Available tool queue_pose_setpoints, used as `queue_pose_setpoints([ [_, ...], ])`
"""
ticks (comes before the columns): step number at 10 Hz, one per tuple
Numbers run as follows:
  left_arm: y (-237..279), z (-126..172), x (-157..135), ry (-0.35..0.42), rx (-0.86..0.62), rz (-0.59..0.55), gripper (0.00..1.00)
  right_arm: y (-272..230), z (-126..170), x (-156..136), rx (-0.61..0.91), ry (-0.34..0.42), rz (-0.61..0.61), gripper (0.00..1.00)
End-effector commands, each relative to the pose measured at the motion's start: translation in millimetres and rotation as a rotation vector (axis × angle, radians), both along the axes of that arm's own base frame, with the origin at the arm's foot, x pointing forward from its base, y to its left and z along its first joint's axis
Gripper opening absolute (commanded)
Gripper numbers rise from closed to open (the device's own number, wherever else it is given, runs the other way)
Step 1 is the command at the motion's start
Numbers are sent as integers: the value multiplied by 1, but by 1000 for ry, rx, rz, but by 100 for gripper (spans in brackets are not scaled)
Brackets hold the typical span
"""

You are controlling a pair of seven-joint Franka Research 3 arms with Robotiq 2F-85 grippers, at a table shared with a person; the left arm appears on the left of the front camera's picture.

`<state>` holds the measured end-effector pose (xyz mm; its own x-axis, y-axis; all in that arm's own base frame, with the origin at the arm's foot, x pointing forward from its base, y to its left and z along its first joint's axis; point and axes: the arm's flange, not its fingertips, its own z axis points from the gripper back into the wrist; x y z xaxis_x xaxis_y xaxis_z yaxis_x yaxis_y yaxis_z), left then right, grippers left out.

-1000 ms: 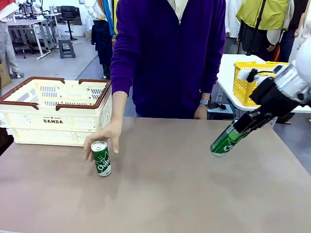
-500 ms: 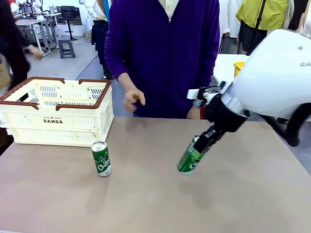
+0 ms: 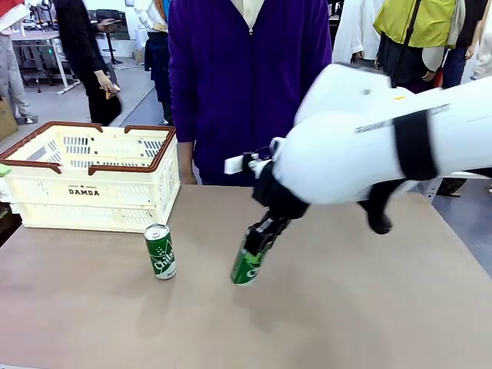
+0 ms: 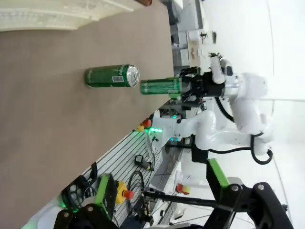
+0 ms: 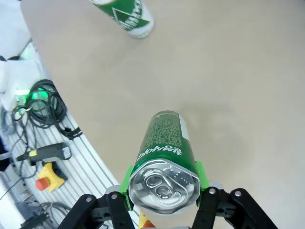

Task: Place the drinks into the Shopping basket.
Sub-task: Pick up one drink and place it into the Shopping basket.

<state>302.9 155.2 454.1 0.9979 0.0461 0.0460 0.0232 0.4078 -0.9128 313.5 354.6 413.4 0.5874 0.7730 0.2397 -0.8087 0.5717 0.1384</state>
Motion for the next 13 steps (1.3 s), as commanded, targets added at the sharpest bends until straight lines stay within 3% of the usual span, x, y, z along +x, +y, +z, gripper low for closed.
queue_pose_setpoints([
  [1,10,5,-9,-19,-20,3,100,37,-7,17,-80,-62,-10,0],
  [4,10,5,-9,-19,-20,3,100,61,-32,9,-157,-64,54,0],
  [5,10,5,-9,-19,-20,3,100,63,-37,7,-163,-60,65,11],
  [6,10,5,-9,-19,-20,3,100,64,-36,6,-166,-50,67,65],
  [7,10,5,-9,-19,-20,3,100,61,-34,5,-152,-36,66,100],
  [10,10,5,-9,-19,-20,3,100,13,15,16,-84,5,-5,100],
  [11,10,5,-9,-19,-20,3,100,-41,50,19,-8,58,-64,100],
  [13,10,5,-9,-19,-20,3,100,-189,93,24,161,277,-320,100],
])
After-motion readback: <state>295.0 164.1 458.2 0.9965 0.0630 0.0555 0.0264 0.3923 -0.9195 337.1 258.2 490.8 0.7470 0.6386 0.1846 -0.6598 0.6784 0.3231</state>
